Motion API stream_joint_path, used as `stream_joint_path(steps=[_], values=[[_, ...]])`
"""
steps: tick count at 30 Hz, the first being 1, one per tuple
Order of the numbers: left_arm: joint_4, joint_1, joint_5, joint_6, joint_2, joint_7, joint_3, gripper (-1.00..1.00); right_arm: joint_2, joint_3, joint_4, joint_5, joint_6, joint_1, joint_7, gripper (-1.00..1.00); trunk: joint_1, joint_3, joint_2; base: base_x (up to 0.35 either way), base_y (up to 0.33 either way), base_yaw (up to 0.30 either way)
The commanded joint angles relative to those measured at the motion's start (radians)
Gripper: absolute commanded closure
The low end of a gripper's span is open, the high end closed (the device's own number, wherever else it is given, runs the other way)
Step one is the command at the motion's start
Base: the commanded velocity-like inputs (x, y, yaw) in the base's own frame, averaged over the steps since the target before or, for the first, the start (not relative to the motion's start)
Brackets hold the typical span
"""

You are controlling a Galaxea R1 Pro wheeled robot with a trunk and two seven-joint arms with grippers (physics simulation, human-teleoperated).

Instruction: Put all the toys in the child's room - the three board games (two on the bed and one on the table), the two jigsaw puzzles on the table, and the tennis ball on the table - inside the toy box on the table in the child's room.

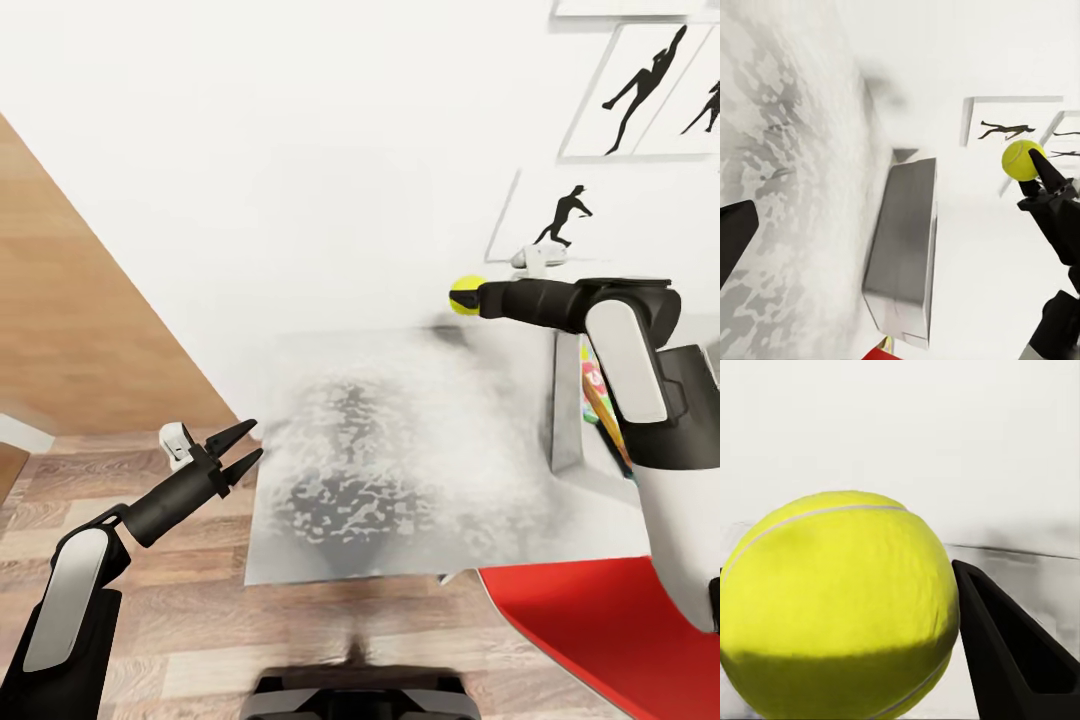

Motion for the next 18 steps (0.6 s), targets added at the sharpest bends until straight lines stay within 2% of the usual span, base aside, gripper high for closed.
stream_joint_path(steps=[1,2,3,7,8,11,18], values=[[0.000,-0.001,-0.008,0.004,0.000,-0.008,0.001,-1.00,-0.020,0.002,-0.009,-0.047,0.002,0.003,-0.012,1.00,0.001,0.000,-0.001,0.000,0.000,0.015],[0.000,-0.001,-0.008,0.004,0.000,-0.008,0.001,-1.00,-0.039,0.003,-0.016,-0.080,0.002,0.006,-0.013,1.00,0.001,0.002,-0.001,0.000,0.000,0.012],[0.000,-0.001,-0.008,0.004,0.000,-0.008,0.001,-1.00,-0.039,0.003,-0.016,-0.080,0.002,0.006,-0.013,1.00,0.001,0.004,-0.001,0.000,0.000,0.012],[0.000,-0.002,-0.008,0.004,-0.001,-0.007,0.000,-1.00,-0.105,0.002,-0.030,-0.198,0.002,0.012,-0.013,1.00,0.001,0.010,-0.001,0.000,0.000,0.007],[0.000,-0.002,-0.008,0.004,-0.001,-0.007,0.000,-1.00,-0.105,0.002,-0.030,-0.198,0.002,0.012,-0.013,1.00,0.001,0.012,-0.001,0.000,0.000,0.005],[0.000,-0.002,-0.008,0.004,-0.001,-0.007,-0.001,-1.00,-0.142,0.002,-0.036,-0.252,0.002,0.015,-0.013,1.00,0.001,0.016,-0.001,0.000,0.000,0.003],[0.000,-0.002,-0.008,0.004,0.000,-0.006,-0.001,-1.00,-0.172,0.001,-0.040,-0.292,0.002,0.016,-0.013,1.00,0.001,0.028,-0.001,0.000,0.000,0.001]])
